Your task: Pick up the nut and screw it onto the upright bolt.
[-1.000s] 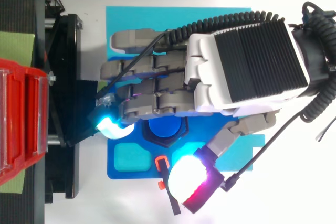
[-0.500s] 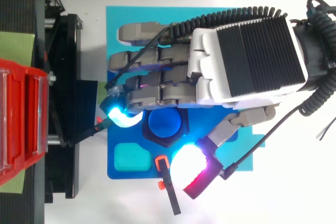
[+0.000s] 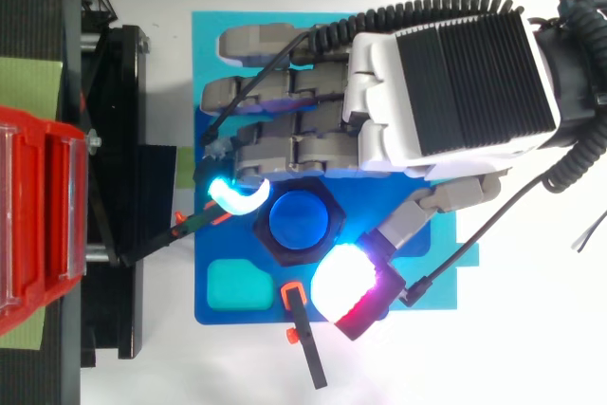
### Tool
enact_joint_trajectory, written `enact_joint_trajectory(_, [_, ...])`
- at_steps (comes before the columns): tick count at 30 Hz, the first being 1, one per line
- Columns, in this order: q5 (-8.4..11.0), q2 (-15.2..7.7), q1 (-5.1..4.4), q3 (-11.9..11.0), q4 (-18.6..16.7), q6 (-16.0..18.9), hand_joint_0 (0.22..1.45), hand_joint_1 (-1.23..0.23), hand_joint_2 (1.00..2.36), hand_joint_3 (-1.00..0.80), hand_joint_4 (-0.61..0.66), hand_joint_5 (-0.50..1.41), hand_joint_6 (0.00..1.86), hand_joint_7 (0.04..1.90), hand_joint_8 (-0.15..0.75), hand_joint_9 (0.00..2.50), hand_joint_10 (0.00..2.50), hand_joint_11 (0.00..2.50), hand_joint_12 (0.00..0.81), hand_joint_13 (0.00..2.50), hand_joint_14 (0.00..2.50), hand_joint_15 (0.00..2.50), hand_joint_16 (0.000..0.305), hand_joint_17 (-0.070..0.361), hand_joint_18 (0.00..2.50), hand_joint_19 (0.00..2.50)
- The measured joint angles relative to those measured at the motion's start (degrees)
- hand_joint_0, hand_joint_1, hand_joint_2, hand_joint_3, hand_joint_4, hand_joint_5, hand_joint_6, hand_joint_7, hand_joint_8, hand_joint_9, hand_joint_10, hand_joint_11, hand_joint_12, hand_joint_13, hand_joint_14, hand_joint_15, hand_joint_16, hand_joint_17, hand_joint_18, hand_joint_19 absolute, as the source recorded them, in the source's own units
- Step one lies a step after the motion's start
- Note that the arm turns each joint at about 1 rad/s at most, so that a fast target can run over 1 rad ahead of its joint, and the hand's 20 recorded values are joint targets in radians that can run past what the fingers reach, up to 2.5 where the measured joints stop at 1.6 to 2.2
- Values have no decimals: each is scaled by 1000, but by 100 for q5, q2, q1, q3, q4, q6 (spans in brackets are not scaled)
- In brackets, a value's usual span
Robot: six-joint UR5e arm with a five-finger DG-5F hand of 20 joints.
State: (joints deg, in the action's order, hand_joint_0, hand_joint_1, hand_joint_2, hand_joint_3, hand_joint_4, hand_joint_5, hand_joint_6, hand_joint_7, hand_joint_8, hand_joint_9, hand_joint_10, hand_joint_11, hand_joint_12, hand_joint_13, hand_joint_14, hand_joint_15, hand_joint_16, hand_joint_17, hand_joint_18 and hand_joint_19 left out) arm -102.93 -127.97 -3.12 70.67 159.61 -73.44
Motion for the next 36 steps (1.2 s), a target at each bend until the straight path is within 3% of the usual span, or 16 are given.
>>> enact_joint_trajectory(9, [-32,0,56,0,-30,-4,501,-242,1000,-500,200,-55,500,1393,291,743,0,0,303,482,0,0,30,67,111,0])
enact_joint_trajectory(36, [-174,4,208,-4,-79,-4,515,-264,1000,-500,187,-28,621,1275,305,890,0,0,286,586,0,0,27,60,229,0])
